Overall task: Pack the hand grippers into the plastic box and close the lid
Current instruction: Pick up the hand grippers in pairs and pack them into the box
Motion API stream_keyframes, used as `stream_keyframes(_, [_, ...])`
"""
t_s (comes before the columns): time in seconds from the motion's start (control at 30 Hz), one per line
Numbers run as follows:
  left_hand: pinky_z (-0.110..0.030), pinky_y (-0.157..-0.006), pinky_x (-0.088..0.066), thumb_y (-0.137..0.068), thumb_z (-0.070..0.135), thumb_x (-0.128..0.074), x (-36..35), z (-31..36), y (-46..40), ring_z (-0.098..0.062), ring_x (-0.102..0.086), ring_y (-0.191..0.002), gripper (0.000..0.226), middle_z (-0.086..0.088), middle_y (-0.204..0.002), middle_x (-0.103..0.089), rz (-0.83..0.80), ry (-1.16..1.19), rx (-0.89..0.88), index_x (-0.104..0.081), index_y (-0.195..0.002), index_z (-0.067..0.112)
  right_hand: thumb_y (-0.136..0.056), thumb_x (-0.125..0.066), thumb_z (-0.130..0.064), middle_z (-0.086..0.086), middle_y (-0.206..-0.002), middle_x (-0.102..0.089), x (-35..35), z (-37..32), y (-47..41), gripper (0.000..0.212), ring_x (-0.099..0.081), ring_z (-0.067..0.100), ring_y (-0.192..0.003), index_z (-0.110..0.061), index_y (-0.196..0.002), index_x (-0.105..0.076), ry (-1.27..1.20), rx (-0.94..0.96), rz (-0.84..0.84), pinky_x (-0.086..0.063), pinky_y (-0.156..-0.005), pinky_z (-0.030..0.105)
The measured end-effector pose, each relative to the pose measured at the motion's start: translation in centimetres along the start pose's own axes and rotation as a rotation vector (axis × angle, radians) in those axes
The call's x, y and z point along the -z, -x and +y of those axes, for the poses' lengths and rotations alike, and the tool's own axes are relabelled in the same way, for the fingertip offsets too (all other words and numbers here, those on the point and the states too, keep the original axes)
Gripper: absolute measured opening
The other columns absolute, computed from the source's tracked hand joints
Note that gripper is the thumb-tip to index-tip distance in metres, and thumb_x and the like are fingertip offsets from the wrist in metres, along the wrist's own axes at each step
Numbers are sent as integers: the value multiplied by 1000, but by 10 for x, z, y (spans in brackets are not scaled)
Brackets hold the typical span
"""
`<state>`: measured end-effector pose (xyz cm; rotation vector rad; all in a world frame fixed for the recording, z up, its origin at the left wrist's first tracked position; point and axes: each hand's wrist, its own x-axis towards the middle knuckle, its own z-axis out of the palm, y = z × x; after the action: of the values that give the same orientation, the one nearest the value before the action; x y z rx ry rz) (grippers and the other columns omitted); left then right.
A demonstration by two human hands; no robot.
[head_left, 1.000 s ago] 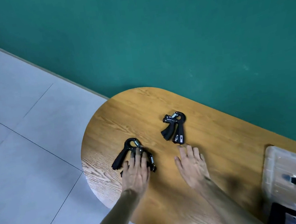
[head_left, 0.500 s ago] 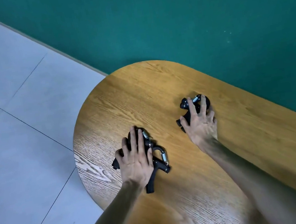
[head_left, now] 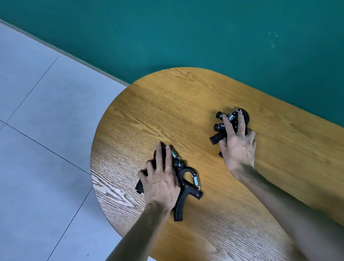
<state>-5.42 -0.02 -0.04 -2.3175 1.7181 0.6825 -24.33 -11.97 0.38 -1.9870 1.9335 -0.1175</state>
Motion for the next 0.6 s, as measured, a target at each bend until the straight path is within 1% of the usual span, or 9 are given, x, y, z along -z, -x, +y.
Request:
stream_keyframes(0.1, [-52,-106,-38,-93,30,-61,2,1,-1,-33,-35,-128,116,-7,-161,37,-24,-33,-3,43,-145,22,-93,-48,-13,2,-168,1,0,2,18,77,-39,38,-113,-36,-158,-14,-23,9,-3,-42,-100,58])
stream_keyframes(0.17, [-52,-106,-39,-94,25,-60,3,0,6,-35,-35,-128,113,-10,-162,36,-37,-44,7,39,-147,21,-94,-49,-13,2,-168,1,1,4,34,78,-39,38,-115,-36,-159,-12,-17,21,-16,-42,-102,58])
stream_keyframes(0.3, [-49,-101,-40,-97,22,-59,8,1,31,-33,-36,-123,108,-12,-160,38,-20,-43,15,34,-152,19,-93,-52,-10,4,-169,1,9,5,74,79,-36,28,-103,-34,-159,-14,13,53,-12,-46,-93,53])
stream_keyframes(0.37, [-51,-101,-41,-99,24,-58,12,8,46,-35,-35,-124,105,-11,-161,36,5,-15,4,31,-153,20,-93,-54,-9,6,-168,0,18,3,96,79,-37,29,-102,-32,-159,-17,10,54,-16,-46,-90,52])
stream_keyframes(0.43, [-52,-100,-41,-99,24,-58,21,19,64,-35,-36,-125,103,-10,-163,33,34,15,-7,29,-154,22,-93,-56,-10,8,-168,-1,30,1,118,76,-40,33,-105,-29,-159,-21,22,72,-20,-46,-90,51])
stream_keyframes(0.47, [-53,-101,-41,-99,22,-56,26,25,71,-35,-36,-125,102,-9,-164,31,44,35,-9,29,-155,23,-94,-55,-12,8,-169,0,36,1,127,74,-39,34,-108,-28,-159,-22,22,75,-32,-45,-92,52])
stream_keyframes(0.53, [-54,-103,-40,-98,18,-55,40,42,94,-36,-35,-128,100,-8,-165,28,44,74,-19,27,-156,23,-95,-54,-17,7,-169,7,53,3,149,73,-37,34,-114,-27,-159,-20,8,71,-54,-42,-98,52])
stream_keyframes(0.6, [-56,-106,-38,-96,16,-59,54,61,115,-39,-32,-134,104,-7,-164,30,22,113,-25,25,-156,24,-96,-56,-19,4,-168,13,72,5,171,76,-34,34,-119,-28,-160,-16,-14,64,-57,-39,-103,51])
